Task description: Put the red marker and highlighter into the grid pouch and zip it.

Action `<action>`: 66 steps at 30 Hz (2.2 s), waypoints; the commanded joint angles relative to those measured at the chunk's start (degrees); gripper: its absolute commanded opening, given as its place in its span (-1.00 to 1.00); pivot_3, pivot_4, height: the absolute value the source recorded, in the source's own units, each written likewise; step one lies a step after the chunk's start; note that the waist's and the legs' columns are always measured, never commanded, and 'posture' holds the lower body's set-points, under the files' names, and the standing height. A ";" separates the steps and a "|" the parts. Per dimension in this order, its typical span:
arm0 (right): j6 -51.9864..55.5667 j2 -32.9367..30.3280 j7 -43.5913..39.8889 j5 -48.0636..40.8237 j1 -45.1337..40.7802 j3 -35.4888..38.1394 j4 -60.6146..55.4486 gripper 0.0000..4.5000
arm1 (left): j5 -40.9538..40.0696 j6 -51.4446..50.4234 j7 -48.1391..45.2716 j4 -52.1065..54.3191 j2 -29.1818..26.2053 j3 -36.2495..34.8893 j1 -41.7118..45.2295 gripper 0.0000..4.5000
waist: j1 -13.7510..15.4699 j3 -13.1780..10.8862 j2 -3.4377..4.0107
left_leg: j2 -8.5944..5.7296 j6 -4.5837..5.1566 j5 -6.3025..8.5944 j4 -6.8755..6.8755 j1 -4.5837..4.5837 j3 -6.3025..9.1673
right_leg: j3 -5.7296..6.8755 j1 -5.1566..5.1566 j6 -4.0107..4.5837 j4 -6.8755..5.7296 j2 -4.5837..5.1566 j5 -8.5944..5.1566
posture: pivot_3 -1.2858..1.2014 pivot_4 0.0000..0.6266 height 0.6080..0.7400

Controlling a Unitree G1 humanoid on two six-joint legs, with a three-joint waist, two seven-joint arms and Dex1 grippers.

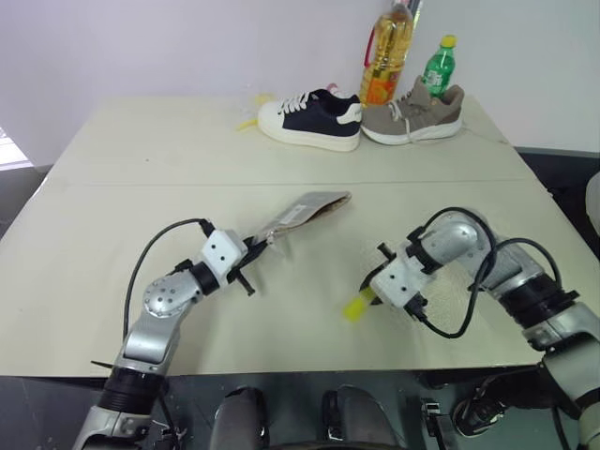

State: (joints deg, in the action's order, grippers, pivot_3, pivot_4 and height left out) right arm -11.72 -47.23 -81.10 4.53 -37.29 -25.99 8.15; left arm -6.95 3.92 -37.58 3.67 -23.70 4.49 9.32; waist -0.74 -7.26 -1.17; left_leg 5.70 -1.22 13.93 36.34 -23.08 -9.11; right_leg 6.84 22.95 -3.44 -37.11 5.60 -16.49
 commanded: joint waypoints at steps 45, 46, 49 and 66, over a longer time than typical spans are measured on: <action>15.01 1.48 22.09 18.45 -5.76 0.36 -18.94 -0.64 | -1.87 -3.74 -6.07 9.29 -2.92 3.66 1.52 -1.00 | -0.16 0.00 0.01 | -0.02 -0.02 -0.01 -0.06 -0.21 -0.05 | 0.01 0.26 -0.01 -0.02 -0.03 0.00 | 0.03 -0.52 0.47; 15.14 2.13 21.73 18.35 -5.55 0.42 -19.62 -0.64 | -1.91 -3.91 -6.15 9.33 -2.83 3.73 1.63 -1.00 | -0.15 0.00 0.01 | -0.01 -0.03 -0.02 -0.05 -0.21 -0.04 | 0.01 0.26 -0.01 -0.02 -0.04 0.00 | 0.03 -0.52 0.47; 14.96 4.20 21.88 18.48 -5.00 0.64 -20.45 -0.64 | -1.96 -4.25 -6.23 9.47 -2.61 3.82 1.81 -1.00 | -0.06 0.01 0.00 | -0.01 -0.04 -0.02 -0.03 -0.21 -0.05 | 0.01 0.24 -0.01 -0.02 -0.04 0.00 | 0.03 -0.52 0.47; 38.84 9.57 18.94 -11.04 -4.93 24.01 -22.48 0.61 | -7.38 -7.13 -0.71 6.42 3.33 -1.65 3.45 -1.00 | 0.13 0.03 -0.03 | -0.02 -0.03 -0.02 0.04 -0.20 0.01 | 0.02 0.14 -0.01 -0.03 -0.04 0.01 | 0.03 -0.52 0.47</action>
State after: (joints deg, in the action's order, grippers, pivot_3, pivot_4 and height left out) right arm 20.53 -38.42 -62.33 0.50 -40.64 -6.99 -11.78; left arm -12.41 -3.26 -39.68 9.35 -21.02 4.90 11.21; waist -0.61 -7.23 -1.20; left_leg 5.68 -1.25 13.91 36.39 -23.28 -9.07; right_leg 6.86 23.08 -3.44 -37.14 5.56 -16.48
